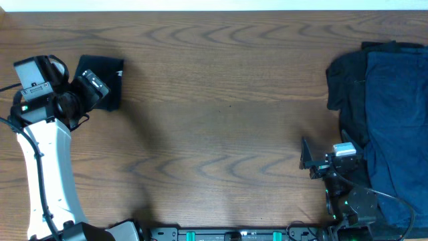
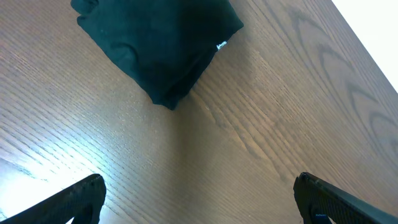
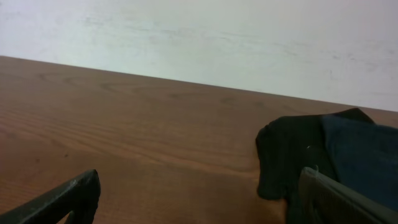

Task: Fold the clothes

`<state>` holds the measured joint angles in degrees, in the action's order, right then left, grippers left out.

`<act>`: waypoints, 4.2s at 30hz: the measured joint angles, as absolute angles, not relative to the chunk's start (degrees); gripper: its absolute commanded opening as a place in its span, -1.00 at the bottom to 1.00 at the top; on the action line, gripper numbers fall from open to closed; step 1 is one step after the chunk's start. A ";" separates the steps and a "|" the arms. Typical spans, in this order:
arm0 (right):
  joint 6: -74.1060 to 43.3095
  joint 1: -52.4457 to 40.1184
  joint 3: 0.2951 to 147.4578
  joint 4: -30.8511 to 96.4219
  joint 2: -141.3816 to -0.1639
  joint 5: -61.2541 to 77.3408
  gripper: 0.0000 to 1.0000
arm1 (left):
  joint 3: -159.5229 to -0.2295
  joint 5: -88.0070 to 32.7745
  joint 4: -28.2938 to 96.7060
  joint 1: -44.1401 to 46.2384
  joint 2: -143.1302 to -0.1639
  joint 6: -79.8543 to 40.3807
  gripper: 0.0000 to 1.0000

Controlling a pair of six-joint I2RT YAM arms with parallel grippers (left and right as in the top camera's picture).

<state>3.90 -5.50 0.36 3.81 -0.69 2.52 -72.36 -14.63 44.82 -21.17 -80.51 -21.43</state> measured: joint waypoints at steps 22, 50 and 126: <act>4.27 -5.50 0.36 3.81 -0.69 2.55 0.98 | -72.36 -14.63 44.82 -21.17 -80.51 -21.43 0.96; 4.45 -5.50 0.36 3.84 -0.69 2.52 0.98 | -72.05 -14.68 44.77 -11.73 -42.48 -21.43 0.96; 4.47 -5.50 0.36 3.84 -0.69 2.50 0.99 | -0.45 -0.36 -0.54 -0.56 -0.58 -10.55 0.96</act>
